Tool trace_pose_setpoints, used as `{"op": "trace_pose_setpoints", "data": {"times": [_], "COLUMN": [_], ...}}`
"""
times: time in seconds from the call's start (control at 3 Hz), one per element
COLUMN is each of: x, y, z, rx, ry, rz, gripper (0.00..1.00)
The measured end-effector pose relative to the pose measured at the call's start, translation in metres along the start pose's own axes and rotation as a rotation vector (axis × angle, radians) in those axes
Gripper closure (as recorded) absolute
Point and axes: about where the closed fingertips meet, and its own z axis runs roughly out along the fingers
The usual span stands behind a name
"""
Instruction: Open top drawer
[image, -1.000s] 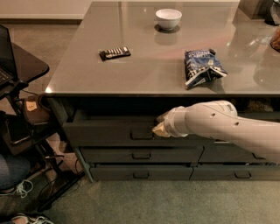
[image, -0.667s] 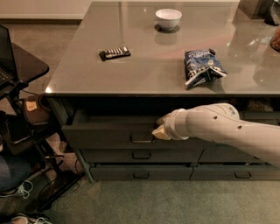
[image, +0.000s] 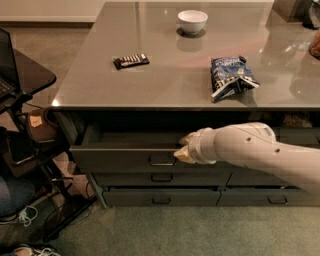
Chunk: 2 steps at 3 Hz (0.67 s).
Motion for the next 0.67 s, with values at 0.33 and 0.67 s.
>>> {"op": "trace_pose_setpoints", "data": {"times": [0.33,0.67], "x": [-0.0021,0.0033], "y": [0.001,0.0106], "z": [-0.0047,-0.0098], "rx": [0.001,-0.001], "ry": [-0.003,-0.001], "rz": [-0.003,-0.008], "gripper": [1.0,1.0]}}
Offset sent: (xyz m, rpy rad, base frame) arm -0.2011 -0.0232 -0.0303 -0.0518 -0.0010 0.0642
